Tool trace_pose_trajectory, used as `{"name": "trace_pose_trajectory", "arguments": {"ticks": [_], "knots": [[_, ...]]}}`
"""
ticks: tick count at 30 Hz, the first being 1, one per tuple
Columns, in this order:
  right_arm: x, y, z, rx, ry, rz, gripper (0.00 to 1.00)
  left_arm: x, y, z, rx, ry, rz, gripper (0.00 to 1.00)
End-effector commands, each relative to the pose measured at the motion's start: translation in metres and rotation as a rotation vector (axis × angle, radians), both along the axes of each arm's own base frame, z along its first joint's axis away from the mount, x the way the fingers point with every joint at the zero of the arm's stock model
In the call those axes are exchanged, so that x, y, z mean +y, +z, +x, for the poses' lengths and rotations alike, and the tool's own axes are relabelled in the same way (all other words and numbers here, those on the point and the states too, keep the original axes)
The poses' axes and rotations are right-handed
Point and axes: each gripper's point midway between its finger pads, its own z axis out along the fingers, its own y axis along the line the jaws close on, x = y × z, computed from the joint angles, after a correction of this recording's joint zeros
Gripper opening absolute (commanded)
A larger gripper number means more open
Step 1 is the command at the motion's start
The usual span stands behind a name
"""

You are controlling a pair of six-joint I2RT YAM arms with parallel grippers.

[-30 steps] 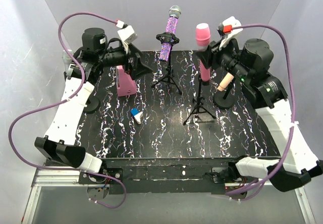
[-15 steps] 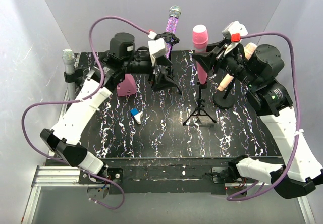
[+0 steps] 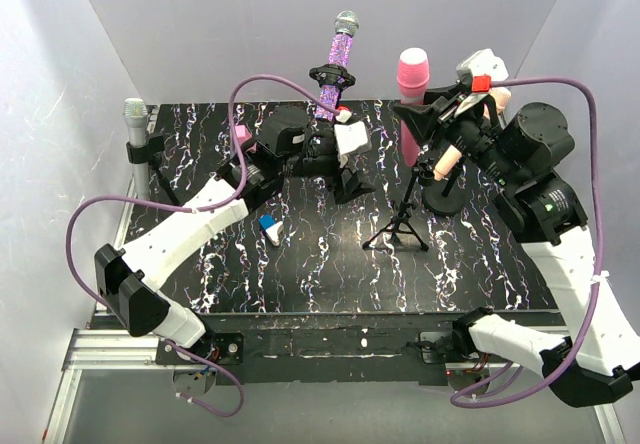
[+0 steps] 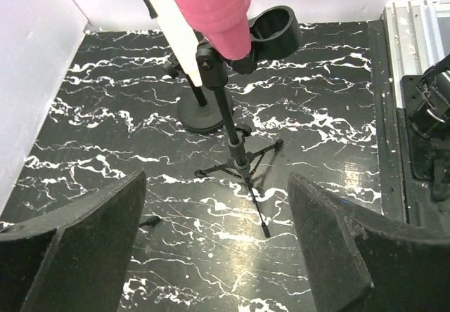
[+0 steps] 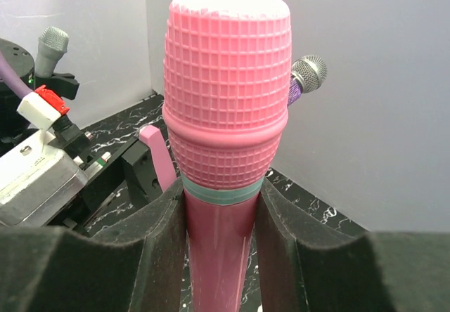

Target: Remove the microphone from the stand

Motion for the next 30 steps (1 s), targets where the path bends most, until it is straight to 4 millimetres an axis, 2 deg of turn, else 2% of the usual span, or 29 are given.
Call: {"name": "trace_pose_trajectory", "arguments": {"ticks": [1, 7, 9, 12, 13, 16, 20, 24, 27, 29, 30], "knots": [[-0.014, 0.041, -0.012, -0.109, -0.04, 0.043, 0.01, -0.01, 0.028, -0.002, -0.072, 0.003, -0.092, 0.79], [-0.021, 0.06, -0.016, -0.098, -0.063, 0.053, 0.01, -0.025, 0.031, -0.009, -0.096, -0.044, -0.106, 0.79], [-0.025, 0.058, -0.016, -0.078, -0.078, 0.036, 0.01, -0.025, 0.036, -0.009, -0.105, -0.044, -0.116, 0.8], [-0.03, 0.047, -0.029, -0.084, -0.058, -0.049, 0.01, -0.02, 0.046, -0.01, -0.126, -0.029, -0.131, 0.84], [-0.031, 0.035, -0.036, -0.078, -0.035, -0.111, 0.01, -0.017, 0.05, -0.01, -0.135, -0.021, -0.129, 0.86], [-0.033, 0.011, -0.076, -0.104, 0.091, -0.259, 0.01, -0.005, 0.056, -0.014, -0.163, -0.004, -0.109, 0.92], [-0.043, -0.049, -0.133, 0.013, 0.262, -0.407, 0.01, 0.012, 0.058, -0.021, -0.184, 0.015, -0.07, 0.96], [-0.068, -0.116, -0.165, 0.138, 0.29, -0.554, 0.01, 0.024, 0.05, -0.026, -0.195, 0.028, -0.026, 0.98], [-0.093, -0.17, -0.171, 0.165, 0.238, -0.684, 0.01, 0.028, 0.045, -0.027, -0.21, 0.024, -0.005, 0.98], [-0.109, -0.204, -0.163, 0.249, 0.16, -0.749, 0.01, 0.028, 0.047, -0.028, -0.219, 0.021, -0.009, 0.98], [-0.115, -0.226, -0.165, 0.322, 0.156, -0.788, 0.01, 0.027, 0.05, -0.028, -0.224, 0.018, -0.015, 0.98]]}}
